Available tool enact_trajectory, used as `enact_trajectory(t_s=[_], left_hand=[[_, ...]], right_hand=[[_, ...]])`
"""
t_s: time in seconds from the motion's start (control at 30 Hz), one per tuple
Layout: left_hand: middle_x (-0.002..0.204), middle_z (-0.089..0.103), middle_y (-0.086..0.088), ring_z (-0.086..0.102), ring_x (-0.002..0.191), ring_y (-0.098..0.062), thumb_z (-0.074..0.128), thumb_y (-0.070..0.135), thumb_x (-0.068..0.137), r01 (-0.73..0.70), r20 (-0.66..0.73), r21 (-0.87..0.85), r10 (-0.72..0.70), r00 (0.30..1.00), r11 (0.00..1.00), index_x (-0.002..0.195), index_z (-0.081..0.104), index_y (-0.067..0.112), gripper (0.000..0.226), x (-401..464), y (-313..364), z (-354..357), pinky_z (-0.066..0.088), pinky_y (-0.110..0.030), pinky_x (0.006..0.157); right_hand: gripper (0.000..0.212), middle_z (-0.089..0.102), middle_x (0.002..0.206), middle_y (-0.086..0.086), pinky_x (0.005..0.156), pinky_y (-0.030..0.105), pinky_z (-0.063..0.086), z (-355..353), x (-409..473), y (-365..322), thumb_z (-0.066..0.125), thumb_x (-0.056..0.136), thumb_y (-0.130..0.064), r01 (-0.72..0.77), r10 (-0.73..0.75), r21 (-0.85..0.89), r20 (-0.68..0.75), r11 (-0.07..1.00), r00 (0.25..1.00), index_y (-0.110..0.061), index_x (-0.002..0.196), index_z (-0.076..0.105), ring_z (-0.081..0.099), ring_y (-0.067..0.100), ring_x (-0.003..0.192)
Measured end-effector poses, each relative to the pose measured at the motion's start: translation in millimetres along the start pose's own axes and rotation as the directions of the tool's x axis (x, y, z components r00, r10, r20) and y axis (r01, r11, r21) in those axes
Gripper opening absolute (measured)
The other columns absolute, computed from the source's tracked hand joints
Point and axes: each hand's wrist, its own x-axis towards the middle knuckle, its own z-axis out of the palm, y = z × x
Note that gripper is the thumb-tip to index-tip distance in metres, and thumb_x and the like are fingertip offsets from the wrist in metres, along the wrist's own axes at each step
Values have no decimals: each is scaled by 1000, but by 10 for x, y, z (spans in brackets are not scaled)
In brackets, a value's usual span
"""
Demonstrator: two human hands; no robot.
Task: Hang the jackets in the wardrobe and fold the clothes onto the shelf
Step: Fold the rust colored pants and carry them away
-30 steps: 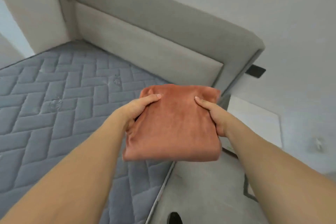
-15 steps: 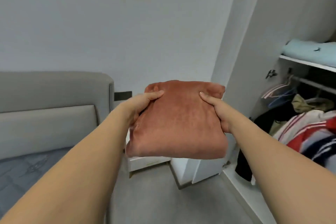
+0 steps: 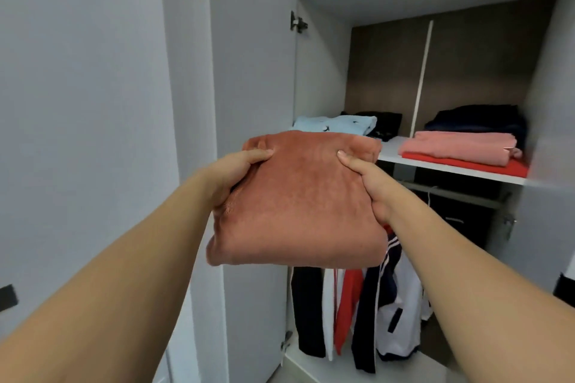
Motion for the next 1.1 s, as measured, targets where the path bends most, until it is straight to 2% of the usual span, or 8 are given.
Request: enact_trajectory(t_s=[0.17,0.3,0.47,0.73,0.9,1.0,1.07,1.1], left_hand=[[83,77,2,74,75,-15,68,60,77,-118,1,126,119,993,985,100,71,26,42,768,250,264,51,-29,64],[82,69,17,68,68,-2,66,68,77,-274,59,200,267,962,941,87,63,36,34,1398,425,349,45,-18,54],[115,54,5,55,104,-21,58,62,83,-459,78,357,463,883,814,132,46,20,65,2161,782,519,43,-35,86],[119,56,3,54,103,-23,50,71,72,-630,218,330,593,775,703,126,45,25,71,2939,1594,1308,40,-37,81],[150,20,7,18,140,-24,50,86,51,-636,32,370,675,738,678,145,22,41,108,3176,1779,1661,24,-53,113],[147,21,-2,26,135,-32,55,88,54,-494,-88,416,575,814,763,146,15,34,113,3285,1625,1778,36,-57,101],[142,36,-13,53,116,-38,66,85,56,-334,102,194,320,942,922,140,20,31,110,3388,1603,1770,52,-52,83],[138,43,-19,60,107,-42,71,85,53,-185,290,16,173,941,983,137,25,30,111,3452,1622,1761,56,-54,78]], right_hand=[[52,74,109,10,73,37,59,-350,394,-140,78,77,-44,47,-42,36,-118,998,992,-15,119,68,72,28,98],[53,73,110,9,84,43,56,-458,775,-226,75,80,-43,101,-84,51,-264,994,961,-16,124,64,72,29,98],[42,75,104,8,68,35,58,-599,1124,-520,71,86,-39,204,-152,79,-423,976,893,-13,119,67,73,26,91],[24,73,96,6,62,32,55,-1221,1407,-1394,60,96,-30,377,-305,-33,-657,926,690,-13,113,64,71,22,80],[26,66,91,7,58,29,53,-1498,1719,-1928,46,103,-18,477,-379,-57,-693,877,613,-8,124,58,63,19,72],[36,62,128,14,86,38,49,-1571,1992,-2057,45,104,-20,511,-357,-6,-722,860,593,-6,136,50,64,30,105],[41,54,140,14,97,42,45,-1577,2174,-2147,45,104,-22,522,-335,24,-742,852,581,-6,141,45,56,32,123],[43,53,142,14,100,44,44,-1582,2259,-2191,45,104,-23,527,-320,46,-750,849,579,-7,143,43,54,32,125]])
